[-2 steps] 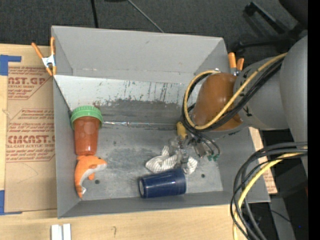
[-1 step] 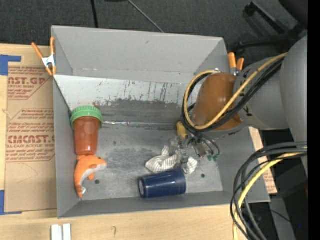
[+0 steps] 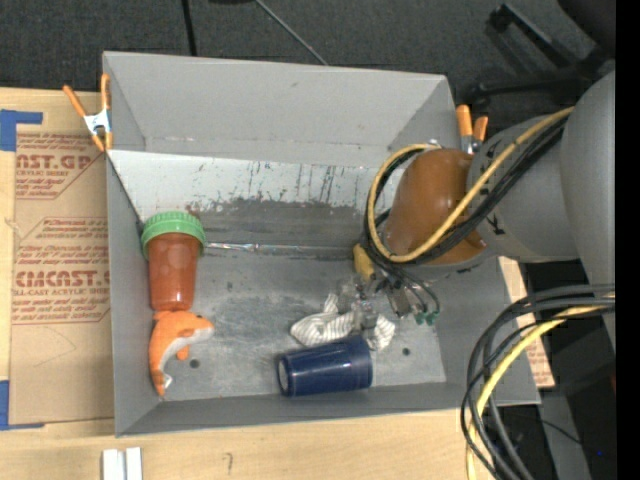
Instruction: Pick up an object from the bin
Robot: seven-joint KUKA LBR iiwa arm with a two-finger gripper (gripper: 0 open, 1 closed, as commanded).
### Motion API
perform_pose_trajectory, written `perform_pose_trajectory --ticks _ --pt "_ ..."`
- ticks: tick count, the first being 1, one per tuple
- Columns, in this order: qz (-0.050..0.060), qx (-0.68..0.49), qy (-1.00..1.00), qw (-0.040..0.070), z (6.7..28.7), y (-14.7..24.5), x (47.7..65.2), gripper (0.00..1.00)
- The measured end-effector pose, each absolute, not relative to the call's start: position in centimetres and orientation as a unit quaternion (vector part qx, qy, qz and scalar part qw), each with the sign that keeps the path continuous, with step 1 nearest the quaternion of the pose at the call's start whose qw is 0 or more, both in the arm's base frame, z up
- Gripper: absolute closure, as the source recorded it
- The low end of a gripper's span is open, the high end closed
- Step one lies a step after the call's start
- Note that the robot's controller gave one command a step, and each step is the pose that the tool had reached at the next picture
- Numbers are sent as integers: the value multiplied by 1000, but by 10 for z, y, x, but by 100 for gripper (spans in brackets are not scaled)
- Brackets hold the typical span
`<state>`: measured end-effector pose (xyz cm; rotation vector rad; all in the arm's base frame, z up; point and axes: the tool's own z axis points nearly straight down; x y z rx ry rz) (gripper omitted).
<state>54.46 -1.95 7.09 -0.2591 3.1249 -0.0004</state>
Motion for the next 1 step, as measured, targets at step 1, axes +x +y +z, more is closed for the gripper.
perform_pose_trajectory --ticks 1 --pt "0 -78 997 2 212 -33 547 100"
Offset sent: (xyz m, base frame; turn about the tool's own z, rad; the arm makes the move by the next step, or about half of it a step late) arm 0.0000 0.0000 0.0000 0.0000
